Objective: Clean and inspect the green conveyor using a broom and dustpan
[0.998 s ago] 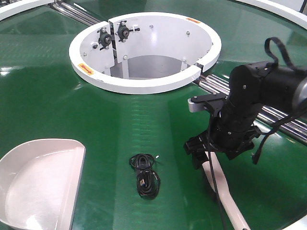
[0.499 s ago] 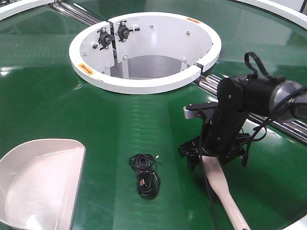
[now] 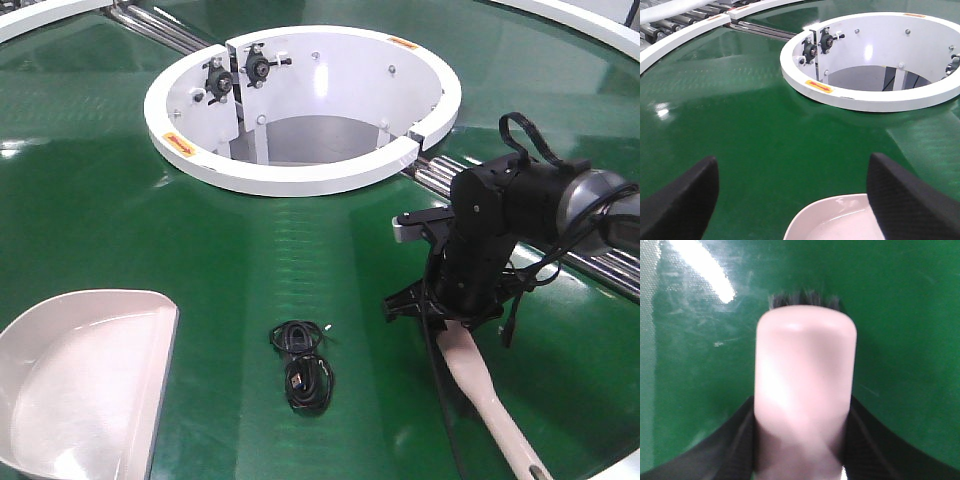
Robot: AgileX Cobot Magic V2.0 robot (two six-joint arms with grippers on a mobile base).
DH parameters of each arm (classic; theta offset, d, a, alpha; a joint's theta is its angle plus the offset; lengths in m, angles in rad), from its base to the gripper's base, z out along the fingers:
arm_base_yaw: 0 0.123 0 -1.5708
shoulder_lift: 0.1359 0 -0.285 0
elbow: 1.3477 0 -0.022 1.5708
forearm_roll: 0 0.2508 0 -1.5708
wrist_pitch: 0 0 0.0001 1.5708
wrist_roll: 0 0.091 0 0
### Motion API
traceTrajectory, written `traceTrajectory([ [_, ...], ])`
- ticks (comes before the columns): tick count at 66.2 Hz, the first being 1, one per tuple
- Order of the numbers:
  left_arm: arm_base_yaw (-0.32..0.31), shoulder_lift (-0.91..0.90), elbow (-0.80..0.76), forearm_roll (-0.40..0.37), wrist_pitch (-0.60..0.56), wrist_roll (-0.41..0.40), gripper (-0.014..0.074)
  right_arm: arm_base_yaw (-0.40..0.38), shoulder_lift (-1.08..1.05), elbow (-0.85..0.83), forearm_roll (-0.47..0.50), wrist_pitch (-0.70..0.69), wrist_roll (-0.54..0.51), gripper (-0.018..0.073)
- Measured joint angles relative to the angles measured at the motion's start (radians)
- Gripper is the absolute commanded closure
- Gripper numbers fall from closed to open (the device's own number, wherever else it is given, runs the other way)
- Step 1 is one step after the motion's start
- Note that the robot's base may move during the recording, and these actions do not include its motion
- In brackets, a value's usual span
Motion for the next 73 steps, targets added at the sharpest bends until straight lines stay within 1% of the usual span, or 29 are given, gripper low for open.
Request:
traceTrajectory([
  [22,0.0,0.0,0.0,0.0,0.001,0.0,0.0038,0.0,-0.024,-0.002,0.012,0.039,-0.004,0.0569],
  [37,0.0,0.0,0.0,0.0,0.001,0.0,0.0038,0.0,-0.17,-0.002,0.015,0.069,-0.024,0.0569],
  [47,0.0,0.0,0.0,0.0,0.001,0.0,0.0038,0.0,-0.243,-0.002,0.016,0.152,-0.049,0.0569],
  [56,0.0,0.0,0.0,0.0,0.001,0.0,0.0038,0.0,-0.245,-0.002,0.038,0.236,-0.089,0.0569],
  [65,0.0,0.0,0.0,0.0,0.001,0.0,0.0038,0.0,-0.223,-0.002,0.084,0.232,-0.108,0.0568],
  [73,0.0,0.0,0.0,0.0,0.001,0.0,0.0038,0.0,-0.177,-0.002,0.106,0.221,-0.11,0.0566],
])
